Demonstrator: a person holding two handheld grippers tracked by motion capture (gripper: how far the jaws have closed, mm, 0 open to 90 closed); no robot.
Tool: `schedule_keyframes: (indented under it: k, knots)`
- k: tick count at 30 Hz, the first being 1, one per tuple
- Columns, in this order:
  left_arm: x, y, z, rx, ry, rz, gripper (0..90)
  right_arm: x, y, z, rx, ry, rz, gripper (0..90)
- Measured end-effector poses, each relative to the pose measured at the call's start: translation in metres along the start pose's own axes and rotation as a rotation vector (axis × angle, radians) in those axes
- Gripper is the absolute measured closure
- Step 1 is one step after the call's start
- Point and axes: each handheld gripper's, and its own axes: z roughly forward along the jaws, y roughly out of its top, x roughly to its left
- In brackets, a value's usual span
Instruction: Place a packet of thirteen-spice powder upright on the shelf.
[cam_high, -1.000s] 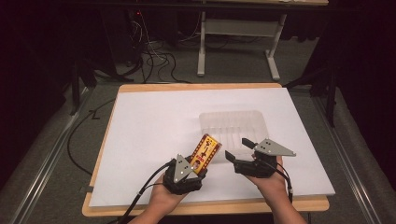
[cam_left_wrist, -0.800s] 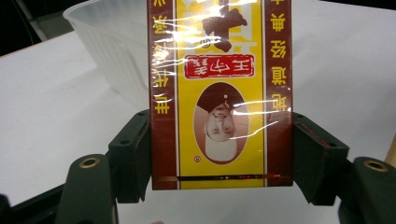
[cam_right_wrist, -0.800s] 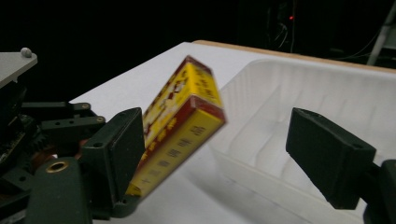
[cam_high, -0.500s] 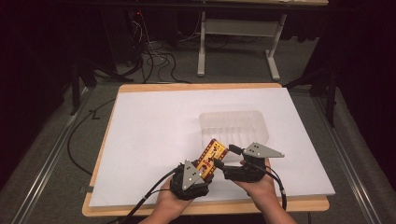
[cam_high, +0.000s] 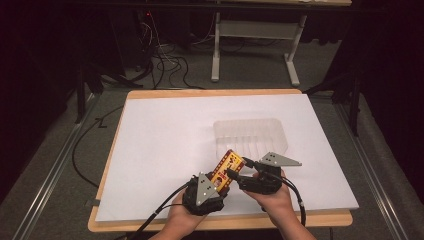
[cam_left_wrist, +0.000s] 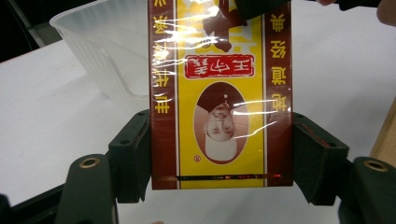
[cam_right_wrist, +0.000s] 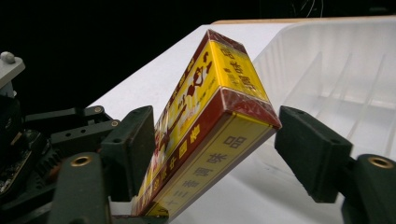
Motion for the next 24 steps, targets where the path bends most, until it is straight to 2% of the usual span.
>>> schedule_keyframes:
  k: [6,7,13,14,24]
  knots:
    - [0.0000,-0.0001,0.0002,0.005,-0.003,0.000,32.2,-0.0013,-0.0031,0.0026,0.002,0.030,0.020,41.6]
    - [-0.0001,-0.0005,0.0006,0.008,-0.005,-0.002,32.1,-0.0013,-0.0042,0.0029,0.003,0.032,0.025,45.7]
    - [-0.0003,-0.0026,0.0030,0.013,-0.009,-0.004,32.1,-0.0007,-0.0044,0.0019,-0.001,0.026,0.029,50.5]
    - [-0.0002,-0.0030,0.0033,0.015,-0.008,-0.005,32.0,-0.0001,-0.0040,0.0012,-0.007,0.031,0.027,53.5]
    - [0.0010,-0.0038,0.0089,0.027,-0.025,-0.020,32.0,0.0038,-0.0032,-0.0038,-0.021,0.056,0.011,63.1]
